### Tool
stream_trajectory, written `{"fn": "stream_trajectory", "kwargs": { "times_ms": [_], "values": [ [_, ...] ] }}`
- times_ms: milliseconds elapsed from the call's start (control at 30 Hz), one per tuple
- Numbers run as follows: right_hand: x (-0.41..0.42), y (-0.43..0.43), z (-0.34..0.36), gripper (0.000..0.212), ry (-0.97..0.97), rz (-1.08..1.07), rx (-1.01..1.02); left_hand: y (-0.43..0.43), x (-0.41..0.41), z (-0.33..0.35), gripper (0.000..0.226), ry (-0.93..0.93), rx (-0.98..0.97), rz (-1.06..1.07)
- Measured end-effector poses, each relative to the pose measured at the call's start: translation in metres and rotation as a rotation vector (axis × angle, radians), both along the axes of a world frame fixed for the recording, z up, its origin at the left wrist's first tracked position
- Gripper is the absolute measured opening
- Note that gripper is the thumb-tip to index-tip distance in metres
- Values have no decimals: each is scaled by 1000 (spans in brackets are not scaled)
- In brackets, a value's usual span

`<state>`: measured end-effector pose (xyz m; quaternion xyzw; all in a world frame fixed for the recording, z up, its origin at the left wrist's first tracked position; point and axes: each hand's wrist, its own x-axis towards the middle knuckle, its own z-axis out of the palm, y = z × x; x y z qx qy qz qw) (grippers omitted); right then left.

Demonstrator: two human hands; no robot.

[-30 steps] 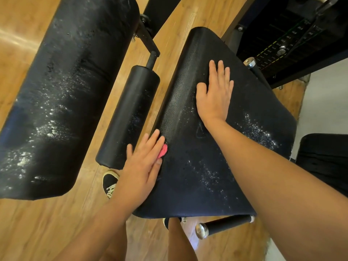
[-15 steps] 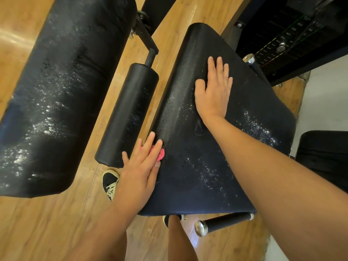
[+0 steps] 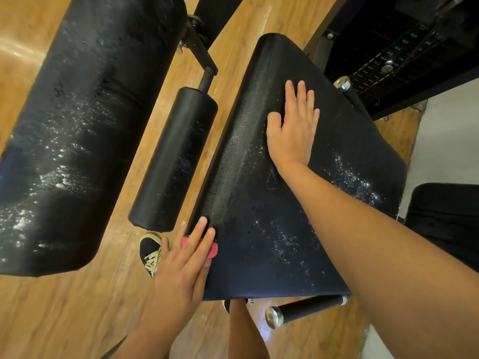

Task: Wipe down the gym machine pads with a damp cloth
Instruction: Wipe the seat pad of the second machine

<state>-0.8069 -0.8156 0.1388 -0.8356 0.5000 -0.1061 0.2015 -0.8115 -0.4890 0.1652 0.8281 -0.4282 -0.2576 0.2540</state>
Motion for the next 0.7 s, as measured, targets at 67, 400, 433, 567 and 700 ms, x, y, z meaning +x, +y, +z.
{"fn": "stream_trajectory", "kwargs": {
  "times_ms": [67,400,433,567,700],
  "values": [
    [0,0,0,68,2,-1,0,2,1,-3,49,-2,-20,-7],
    [-1,1,0,69,-13,0,6,34,-6,-6,49,55,-124,8],
    [-1,1,-1,69,-15,-1,8,28,-2,-5,50,76,-117,28],
    [-2,2,-2,69,-21,-3,9,-9,24,-4,47,217,-116,111],
    [-4,3,-4,70,-27,2,13,-77,61,-4,49,251,-178,132]
  ]
}}
